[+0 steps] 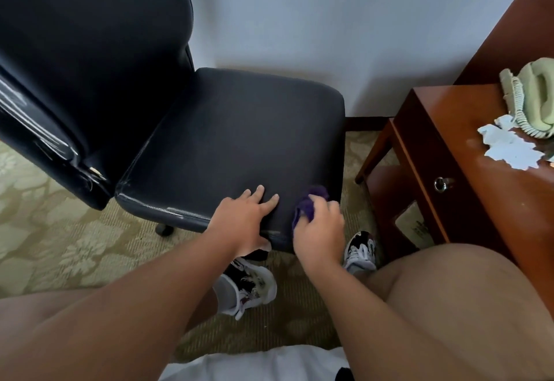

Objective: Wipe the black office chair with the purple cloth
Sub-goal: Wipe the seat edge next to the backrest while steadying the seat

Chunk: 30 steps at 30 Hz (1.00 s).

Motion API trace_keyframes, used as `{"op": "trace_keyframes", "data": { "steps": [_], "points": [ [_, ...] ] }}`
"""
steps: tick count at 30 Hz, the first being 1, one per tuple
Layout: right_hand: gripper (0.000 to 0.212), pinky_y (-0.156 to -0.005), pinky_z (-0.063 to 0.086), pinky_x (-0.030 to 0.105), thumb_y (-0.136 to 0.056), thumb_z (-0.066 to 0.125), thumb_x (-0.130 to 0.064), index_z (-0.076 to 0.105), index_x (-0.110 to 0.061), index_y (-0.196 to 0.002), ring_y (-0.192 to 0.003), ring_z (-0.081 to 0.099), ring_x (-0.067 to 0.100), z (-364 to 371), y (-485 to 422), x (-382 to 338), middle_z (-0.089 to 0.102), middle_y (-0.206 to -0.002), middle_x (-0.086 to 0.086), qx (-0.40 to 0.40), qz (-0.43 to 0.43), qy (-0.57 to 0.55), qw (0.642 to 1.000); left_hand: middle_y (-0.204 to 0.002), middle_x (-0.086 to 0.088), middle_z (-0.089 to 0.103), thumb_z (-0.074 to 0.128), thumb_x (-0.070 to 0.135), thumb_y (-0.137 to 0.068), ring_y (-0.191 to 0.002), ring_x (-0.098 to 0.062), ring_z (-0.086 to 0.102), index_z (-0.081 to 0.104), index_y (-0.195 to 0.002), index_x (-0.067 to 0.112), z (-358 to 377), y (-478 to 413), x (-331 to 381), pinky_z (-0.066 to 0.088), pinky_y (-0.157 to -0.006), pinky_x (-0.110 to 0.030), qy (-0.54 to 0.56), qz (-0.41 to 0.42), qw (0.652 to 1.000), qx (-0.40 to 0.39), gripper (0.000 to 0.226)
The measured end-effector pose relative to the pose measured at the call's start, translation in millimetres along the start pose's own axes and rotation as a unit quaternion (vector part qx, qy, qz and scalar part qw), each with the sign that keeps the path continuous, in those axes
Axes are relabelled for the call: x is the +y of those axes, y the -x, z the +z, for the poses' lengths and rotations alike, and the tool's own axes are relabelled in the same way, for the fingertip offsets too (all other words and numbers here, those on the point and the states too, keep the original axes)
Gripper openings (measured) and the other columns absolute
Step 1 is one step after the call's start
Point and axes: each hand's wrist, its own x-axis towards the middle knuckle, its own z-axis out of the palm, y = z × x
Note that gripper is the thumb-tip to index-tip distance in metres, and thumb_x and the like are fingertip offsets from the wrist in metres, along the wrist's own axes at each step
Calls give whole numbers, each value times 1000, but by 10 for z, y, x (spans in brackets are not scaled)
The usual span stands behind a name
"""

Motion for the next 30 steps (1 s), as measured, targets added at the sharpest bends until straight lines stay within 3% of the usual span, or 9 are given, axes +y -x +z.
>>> {"op": "trace_keyframes", "data": {
  "steps": [3, 6, 13, 16, 19, 22, 26, 28, 30],
  "points": [
    [24, -87, 49, 44, -99, 53, -30, 58, -23, -122, -113, 53, 31, -113, -296, 195, 49, -121, 4, 20, 165, -86, 982, -171, -6, 0, 60, 70, -86, -156, -29, 13, -1, -163, 34, 10, -55, 92, 36, -114, -44, -2, -3, 1000, 14, 104],
    [26, -90, 47, 43, -100, 53, -28, 58, -19, -123, -113, 54, 33, -191, -429, 269, 49, -124, 7, 14, 206, -130, 970, -171, -10, -1, 55, 70, -90, -156, -33, 13, -5, -162, 31, -5, -139, 215, 35, -114, -46, -10, -13, 1000, 16, 101],
    [37, -85, 47, 39, -94, 57, -26, 54, -28, -131, -111, 46, 24, 19, -66, -103, 50, -124, 0, -2, -67, 90, 994, -170, -15, 5, 47, 52, -99, -153, -35, 21, -2, -163, 26, -4, -284, 372, 40, -106, -46, -28, -29, 998, 40, 84],
    [40, -87, 48, 37, -96, 57, -27, 52, -27, -135, -112, 46, 20, 28, -68, -94, 51, -126, -2, -15, -85, 69, 994, -171, -13, 5, 44, 46, -100, -155, -31, 19, -3, -163, 27, 9, -287, 384, 40, -106, -42, -19, -30, 998, 52, 80],
    [38, -84, 51, 38, -96, 57, -29, 53, -30, -134, -111, 48, 20, -34, -197, -10, 50, -124, -3, -19, -89, 64, 994, -171, -10, 3, 48, 64, -96, -155, -29, 17, -3, -163, 30, -4, -297, 370, 39, -108, -43, -3, -30, 999, 45, 91],
    [28, -84, 50, 41, -96, 56, -30, 57, -26, -124, -111, 52, 25, -131, -369, 112, 50, -121, 1, 32, 42, -22, 998, -171, -9, 0, 50, 73, -91, -156, -30, 14, -6, -163, 31, -28, -307, 374, 38, -111, -44, 3, -32, 999, 28, 100],
    [26, -87, 49, 47, -97, 55, -23, 58, -17, -121, -110, 56, 32, -216, -682, 338, 51, -124, 6, 33, 280, -164, 945, -171, -10, -4, 49, 73, -92, -156, -31, 11, -9, -162, 30, -31, -317, 413, 37, -113, -44, 0, -36, 999, 23, 101],
    [24, -78, 48, 45, -94, 54, -15, 58, -12, -118, -107, 58, 34, -230, -776, 393, 56, -121, 8, 21, 346, -245, 906, -171, -11, -4, 47, 72, -93, -156, -32, 11, -9, -162, 30, -17, -318, 425, 36, -113, -44, -4, -37, 999, 27, 99],
    [25, -79, 49, 45, -94, 53, -16, 58, -11, -117, -106, 59, 35, -223, -768, 385, 58, -121, 11, 20, 354, -250, 901, -171, -12, -3, 47, 71, -94, -156, -33, 10, -10, -162, 29, -2, -321, 430, 35, -113, -44, -3, -40, 999, 29, 98]
  ]
}}
